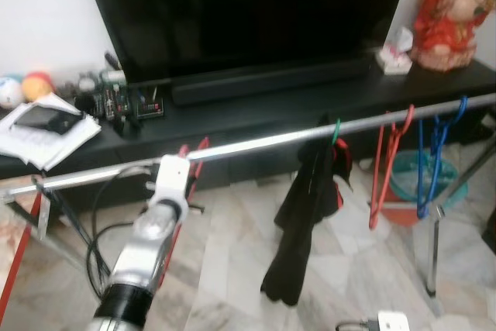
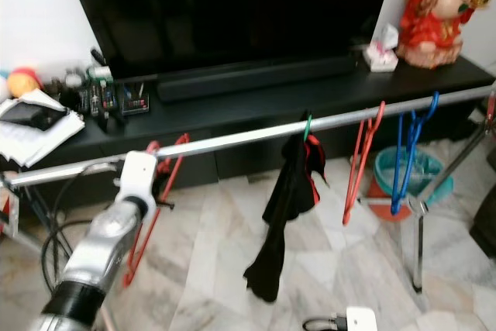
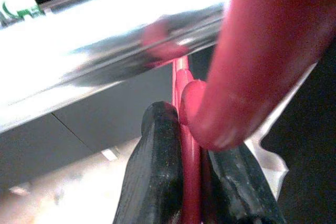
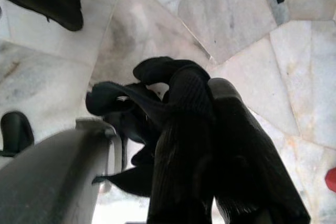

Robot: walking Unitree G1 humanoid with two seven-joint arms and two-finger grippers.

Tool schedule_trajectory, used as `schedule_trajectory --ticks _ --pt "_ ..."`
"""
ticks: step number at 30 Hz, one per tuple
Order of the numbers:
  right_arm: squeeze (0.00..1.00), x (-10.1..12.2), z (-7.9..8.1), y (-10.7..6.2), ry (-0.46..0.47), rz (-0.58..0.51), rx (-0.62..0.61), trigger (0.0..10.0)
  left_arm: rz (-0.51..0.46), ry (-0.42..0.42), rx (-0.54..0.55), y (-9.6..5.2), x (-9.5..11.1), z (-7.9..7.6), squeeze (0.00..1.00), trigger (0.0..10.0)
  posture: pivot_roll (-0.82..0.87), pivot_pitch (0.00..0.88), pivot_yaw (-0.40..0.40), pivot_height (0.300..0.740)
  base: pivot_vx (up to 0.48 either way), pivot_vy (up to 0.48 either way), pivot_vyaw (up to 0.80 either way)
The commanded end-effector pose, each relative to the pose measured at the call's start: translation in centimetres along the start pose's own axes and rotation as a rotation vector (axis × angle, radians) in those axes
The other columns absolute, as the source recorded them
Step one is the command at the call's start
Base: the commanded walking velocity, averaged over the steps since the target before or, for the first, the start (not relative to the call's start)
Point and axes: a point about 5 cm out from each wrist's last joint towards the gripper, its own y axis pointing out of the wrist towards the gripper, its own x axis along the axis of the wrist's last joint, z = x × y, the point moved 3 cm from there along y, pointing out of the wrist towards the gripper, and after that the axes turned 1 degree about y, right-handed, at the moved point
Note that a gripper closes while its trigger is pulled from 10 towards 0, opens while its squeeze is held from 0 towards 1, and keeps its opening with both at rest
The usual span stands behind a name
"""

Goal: Hang hanger

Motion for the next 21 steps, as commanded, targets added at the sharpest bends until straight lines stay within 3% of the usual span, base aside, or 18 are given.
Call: schedule_trajectory --ticks 1,9,21 --pt "0.00 0.7 0.0 0.1 0.012 -0.025 -0.002 10.0 -0.016 0.023 -0.003 -0.8 0.1 0.5 0.00 10.0 0.08 0.000 0.027 0.732 0.000 0.000 0.00" --pt "0.00 1.1 -0.4 0.1 0.011 -0.048 0.001 10.0 0.035 0.024 -0.004 -4.5 -2.9 1.9 0.00 10.0 0.09 0.000 0.021 0.732 0.000 0.000 0.00" --pt "0.00 0.2 -0.5 -0.1 0.009 -0.031 0.001 10.0 0.117 0.022 0.019 -6.4 -7.1 2.5 0.00 10.0 0.09 0.000 0.028 0.732 0.000 0.000 0.00"
